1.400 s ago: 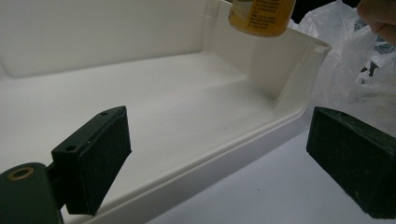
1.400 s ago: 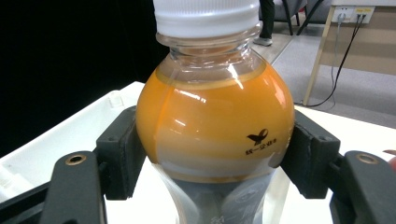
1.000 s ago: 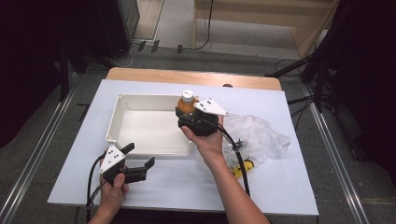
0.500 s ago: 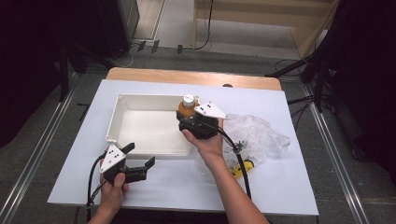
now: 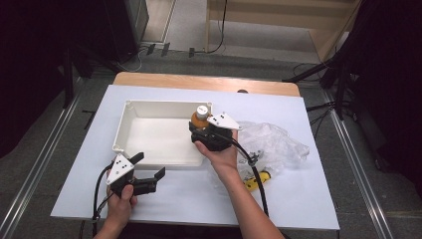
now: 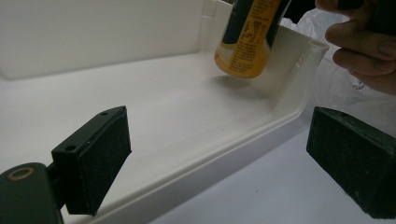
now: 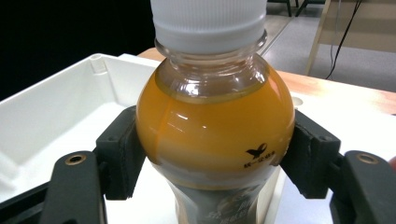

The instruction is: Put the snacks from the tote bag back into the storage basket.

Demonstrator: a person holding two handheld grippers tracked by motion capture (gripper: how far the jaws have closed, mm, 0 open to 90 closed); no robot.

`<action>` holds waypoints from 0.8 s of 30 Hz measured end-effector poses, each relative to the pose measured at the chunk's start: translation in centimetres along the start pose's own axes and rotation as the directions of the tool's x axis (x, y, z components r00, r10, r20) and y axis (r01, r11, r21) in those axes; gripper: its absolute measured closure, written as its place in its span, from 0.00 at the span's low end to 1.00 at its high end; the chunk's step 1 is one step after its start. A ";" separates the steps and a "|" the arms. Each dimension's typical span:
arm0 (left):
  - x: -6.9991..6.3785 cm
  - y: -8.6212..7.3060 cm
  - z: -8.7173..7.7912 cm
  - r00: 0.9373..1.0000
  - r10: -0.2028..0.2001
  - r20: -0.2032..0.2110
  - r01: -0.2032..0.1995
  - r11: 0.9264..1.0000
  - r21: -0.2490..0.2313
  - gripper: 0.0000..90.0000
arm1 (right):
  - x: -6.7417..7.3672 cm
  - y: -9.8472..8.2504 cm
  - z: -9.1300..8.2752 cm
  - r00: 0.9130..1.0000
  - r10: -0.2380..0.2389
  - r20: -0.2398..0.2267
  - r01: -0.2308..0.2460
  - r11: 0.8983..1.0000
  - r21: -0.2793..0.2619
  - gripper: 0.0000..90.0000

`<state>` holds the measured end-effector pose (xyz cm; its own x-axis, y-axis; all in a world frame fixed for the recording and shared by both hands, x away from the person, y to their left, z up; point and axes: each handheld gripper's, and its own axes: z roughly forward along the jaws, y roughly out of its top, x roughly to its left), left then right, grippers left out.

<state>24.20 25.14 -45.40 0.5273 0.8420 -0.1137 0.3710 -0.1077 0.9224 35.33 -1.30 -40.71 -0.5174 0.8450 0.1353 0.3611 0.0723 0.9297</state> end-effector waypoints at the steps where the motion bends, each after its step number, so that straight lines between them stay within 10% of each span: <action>1: 0.0 0.0 0.0 1.000 0.000 0.001 0.000 1.000 -0.004 0.07 | 0.0 -0.1 0.1 1.000 -0.001 0.001 0.001 1.000 0.001 0.35; 24: 0.2 0.0 -0.3 1.000 -0.012 0.005 0.012 1.000 -0.024 0.07 | -0.3 -1.5 0.8 1.000 -0.002 0.015 0.001 0.999 0.047 0.34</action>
<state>24.10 25.48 -45.32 0.5268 0.8405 -0.1265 0.3586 -0.0849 0.9296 35.53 -1.26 -42.41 -0.5060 0.8529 0.1286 0.3965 0.0976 0.9128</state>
